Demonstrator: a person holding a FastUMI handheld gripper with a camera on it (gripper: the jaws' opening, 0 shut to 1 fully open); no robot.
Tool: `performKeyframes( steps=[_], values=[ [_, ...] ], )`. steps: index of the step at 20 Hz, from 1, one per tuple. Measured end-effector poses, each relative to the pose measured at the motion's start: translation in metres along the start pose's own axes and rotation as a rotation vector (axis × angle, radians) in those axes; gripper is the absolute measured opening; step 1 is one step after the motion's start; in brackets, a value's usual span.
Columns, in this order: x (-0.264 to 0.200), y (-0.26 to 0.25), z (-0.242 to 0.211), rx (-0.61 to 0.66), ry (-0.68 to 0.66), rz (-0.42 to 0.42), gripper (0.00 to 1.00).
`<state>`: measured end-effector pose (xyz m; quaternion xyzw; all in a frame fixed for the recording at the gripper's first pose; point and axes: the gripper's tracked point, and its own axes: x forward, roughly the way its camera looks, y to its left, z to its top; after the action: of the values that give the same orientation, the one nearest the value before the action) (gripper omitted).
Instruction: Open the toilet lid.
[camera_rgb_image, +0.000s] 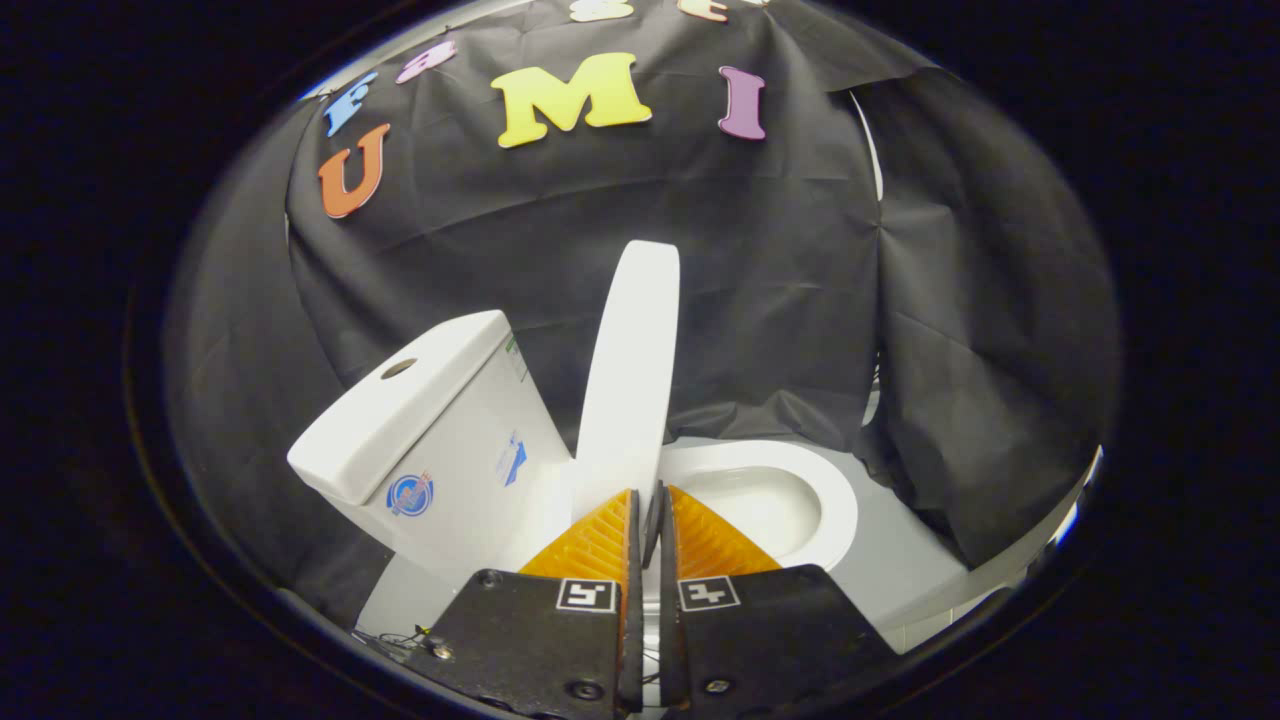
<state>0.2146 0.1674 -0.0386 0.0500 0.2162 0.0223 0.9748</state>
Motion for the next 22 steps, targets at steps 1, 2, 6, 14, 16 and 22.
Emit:
performKeyframes(
  steps=[1,2,6,14,16,22],
  values=[
    [0.000,0.004,0.001,-0.010,0.000,0.003,0.10],
    [-0.001,0.007,0.001,-0.018,-0.001,0.005,0.10],
    [-0.001,0.020,0.002,-0.052,-0.007,0.006,0.11],
    [-0.001,0.051,0.002,-0.111,-0.020,0.013,0.13],
    [-0.001,0.058,0.002,-0.135,-0.026,0.015,0.13],
    [0.000,0.082,0.000,-0.148,-0.006,0.049,0.13]
  ],
)
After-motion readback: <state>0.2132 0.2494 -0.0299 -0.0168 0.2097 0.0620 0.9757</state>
